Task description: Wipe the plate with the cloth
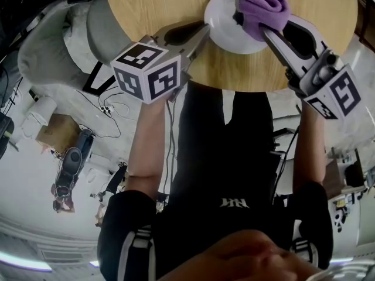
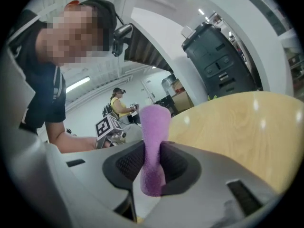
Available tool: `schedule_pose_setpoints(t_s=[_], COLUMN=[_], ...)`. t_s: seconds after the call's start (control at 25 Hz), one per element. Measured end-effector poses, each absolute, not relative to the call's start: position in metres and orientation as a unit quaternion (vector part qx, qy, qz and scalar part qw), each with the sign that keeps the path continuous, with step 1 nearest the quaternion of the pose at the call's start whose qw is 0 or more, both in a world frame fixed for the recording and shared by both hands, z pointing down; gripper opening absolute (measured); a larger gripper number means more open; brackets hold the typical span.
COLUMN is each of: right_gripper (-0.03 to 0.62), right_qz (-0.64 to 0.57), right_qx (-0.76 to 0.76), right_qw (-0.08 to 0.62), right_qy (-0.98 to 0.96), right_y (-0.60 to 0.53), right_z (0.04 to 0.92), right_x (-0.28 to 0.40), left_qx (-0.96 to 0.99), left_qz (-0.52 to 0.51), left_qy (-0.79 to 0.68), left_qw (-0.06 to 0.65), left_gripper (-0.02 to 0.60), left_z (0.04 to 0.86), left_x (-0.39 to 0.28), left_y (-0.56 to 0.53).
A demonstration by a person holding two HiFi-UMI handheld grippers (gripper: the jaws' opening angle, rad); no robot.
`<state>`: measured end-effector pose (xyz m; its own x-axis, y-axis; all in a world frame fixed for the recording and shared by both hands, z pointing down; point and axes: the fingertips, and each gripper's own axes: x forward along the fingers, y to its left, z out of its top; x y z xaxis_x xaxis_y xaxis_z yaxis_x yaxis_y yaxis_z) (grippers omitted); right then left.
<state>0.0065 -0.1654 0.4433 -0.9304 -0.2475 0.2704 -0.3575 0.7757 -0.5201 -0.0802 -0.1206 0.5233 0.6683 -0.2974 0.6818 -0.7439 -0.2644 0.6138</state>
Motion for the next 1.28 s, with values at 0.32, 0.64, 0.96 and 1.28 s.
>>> schedule_pose_setpoints(t_s=[0.32, 0.64, 0.96, 1.28], right_gripper=[0.092, 0.091, 0.091, 0.087], right_qz=[0.377, 0.19, 0.17, 0.184], right_qx=[0.12, 0.17, 0.216, 0.243], right_qw=[0.162, 0.318, 0.339, 0.299], right_qy=[-0.904, -0.913, -0.9, -0.904], right_y=[-0.179, -0.19, -0.2, -0.198], right_z=[0.471, 0.488, 0.487, 0.459], right_x=[-0.059, -0.05, 0.004, 0.025], left_qx=[0.76, 0.761, 0.763, 0.764], left_qz=[0.211, 0.207, 0.209, 0.212], left_qy=[-0.353, -0.359, -0.362, -0.363], left_qw=[0.504, 0.499, 0.493, 0.49], left_gripper=[0.041, 0.035, 0.032, 0.032], left_z=[0.521, 0.521, 0.522, 0.521], left_x=[-0.077, -0.081, -0.082, -0.08], left_y=[-0.118, -0.117, -0.117, -0.116])
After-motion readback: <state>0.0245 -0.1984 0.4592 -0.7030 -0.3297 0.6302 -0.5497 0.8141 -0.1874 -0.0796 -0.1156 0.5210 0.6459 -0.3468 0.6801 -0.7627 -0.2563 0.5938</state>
